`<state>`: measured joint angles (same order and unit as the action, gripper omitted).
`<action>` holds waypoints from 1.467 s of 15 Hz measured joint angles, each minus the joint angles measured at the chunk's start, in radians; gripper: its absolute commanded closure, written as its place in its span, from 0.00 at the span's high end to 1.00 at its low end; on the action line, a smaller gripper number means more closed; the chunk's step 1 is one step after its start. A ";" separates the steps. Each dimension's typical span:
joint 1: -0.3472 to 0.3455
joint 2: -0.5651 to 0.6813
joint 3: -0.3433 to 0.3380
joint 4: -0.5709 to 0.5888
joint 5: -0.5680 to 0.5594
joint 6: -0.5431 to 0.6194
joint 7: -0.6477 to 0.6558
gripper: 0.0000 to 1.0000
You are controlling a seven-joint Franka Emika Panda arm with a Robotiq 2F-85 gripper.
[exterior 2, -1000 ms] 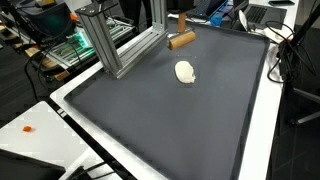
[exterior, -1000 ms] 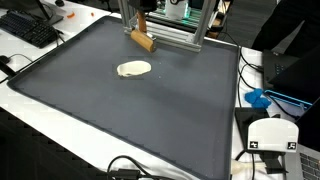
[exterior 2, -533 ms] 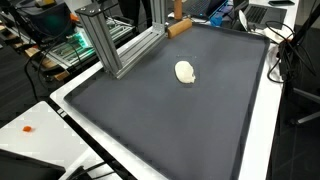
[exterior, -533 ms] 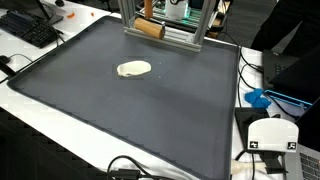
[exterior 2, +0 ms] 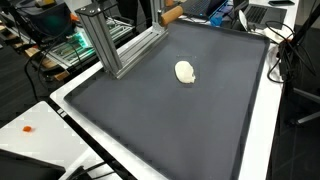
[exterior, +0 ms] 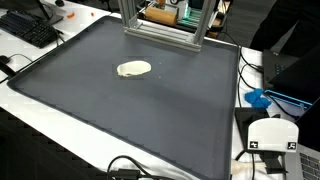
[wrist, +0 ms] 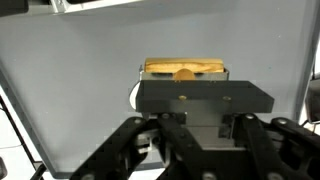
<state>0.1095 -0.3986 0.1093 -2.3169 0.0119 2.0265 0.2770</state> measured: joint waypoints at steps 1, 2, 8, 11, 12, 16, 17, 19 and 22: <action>0.003 -0.023 0.002 -0.015 0.010 -0.008 -0.009 0.22; 0.007 -0.046 0.003 -0.031 0.021 -0.016 -0.019 0.22; 0.042 -0.165 0.014 -0.114 0.086 -0.036 -0.082 0.22; 0.060 -0.202 0.025 -0.145 0.101 -0.048 -0.090 0.22; 0.064 -0.212 0.031 -0.154 0.102 -0.053 -0.090 0.22; 0.079 -0.242 0.051 -0.183 0.105 -0.071 -0.090 0.22; 0.083 -0.248 0.053 -0.188 0.107 -0.075 -0.090 0.22; 0.087 -0.263 0.058 -0.199 0.107 -0.082 -0.090 0.22; 0.088 -0.283 0.061 -0.215 0.107 -0.097 -0.091 0.22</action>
<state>0.1977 -0.6821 0.1700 -2.5319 0.1194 1.9299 0.1863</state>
